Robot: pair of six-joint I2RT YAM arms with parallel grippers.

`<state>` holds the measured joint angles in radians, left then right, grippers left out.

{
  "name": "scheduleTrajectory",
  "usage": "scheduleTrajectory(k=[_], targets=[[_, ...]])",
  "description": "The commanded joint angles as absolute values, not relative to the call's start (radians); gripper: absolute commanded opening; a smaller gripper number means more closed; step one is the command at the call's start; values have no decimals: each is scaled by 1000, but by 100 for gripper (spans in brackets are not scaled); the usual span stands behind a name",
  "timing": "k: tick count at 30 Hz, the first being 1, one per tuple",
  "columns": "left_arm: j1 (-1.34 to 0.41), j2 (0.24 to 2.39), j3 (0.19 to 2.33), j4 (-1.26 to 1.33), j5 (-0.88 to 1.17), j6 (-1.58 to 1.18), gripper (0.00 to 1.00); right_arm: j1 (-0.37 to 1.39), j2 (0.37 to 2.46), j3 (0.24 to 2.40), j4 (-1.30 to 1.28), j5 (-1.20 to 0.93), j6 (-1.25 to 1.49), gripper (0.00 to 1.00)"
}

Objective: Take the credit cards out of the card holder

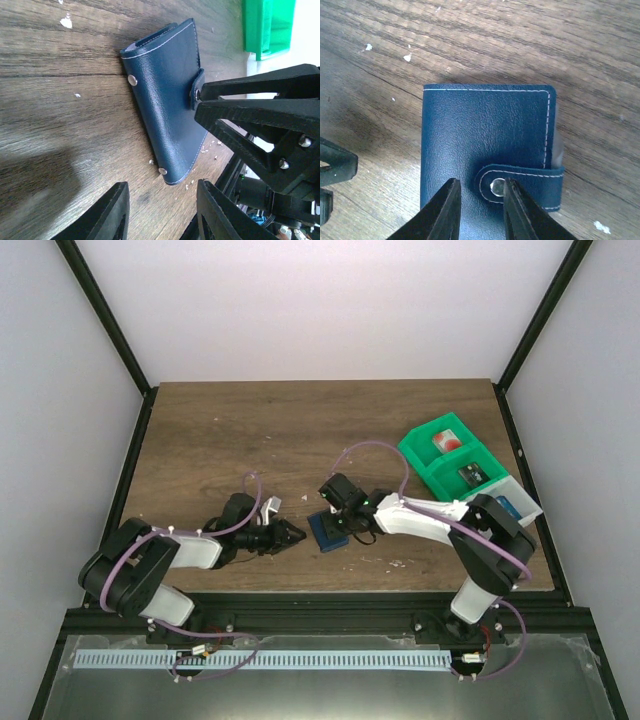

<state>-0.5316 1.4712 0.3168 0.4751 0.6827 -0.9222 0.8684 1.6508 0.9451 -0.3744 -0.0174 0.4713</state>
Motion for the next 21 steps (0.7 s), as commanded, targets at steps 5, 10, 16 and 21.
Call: scheduleTrajectory(k=[5, 10, 16, 21], targets=[[-529, 1487, 302, 519, 703, -931, 40, 926, 1734, 1024, -429, 90, 468, 26], [-529, 1485, 303, 509, 696, -925, 40, 946, 1763, 1047, -465, 139, 472, 20], [-529, 1482, 306, 495, 688, -922, 41, 957, 1756, 1062, -486, 159, 479, 8], [-528, 1469, 313, 470, 676, -914, 41, 959, 1746, 1069, -490, 160, 481, 1]])
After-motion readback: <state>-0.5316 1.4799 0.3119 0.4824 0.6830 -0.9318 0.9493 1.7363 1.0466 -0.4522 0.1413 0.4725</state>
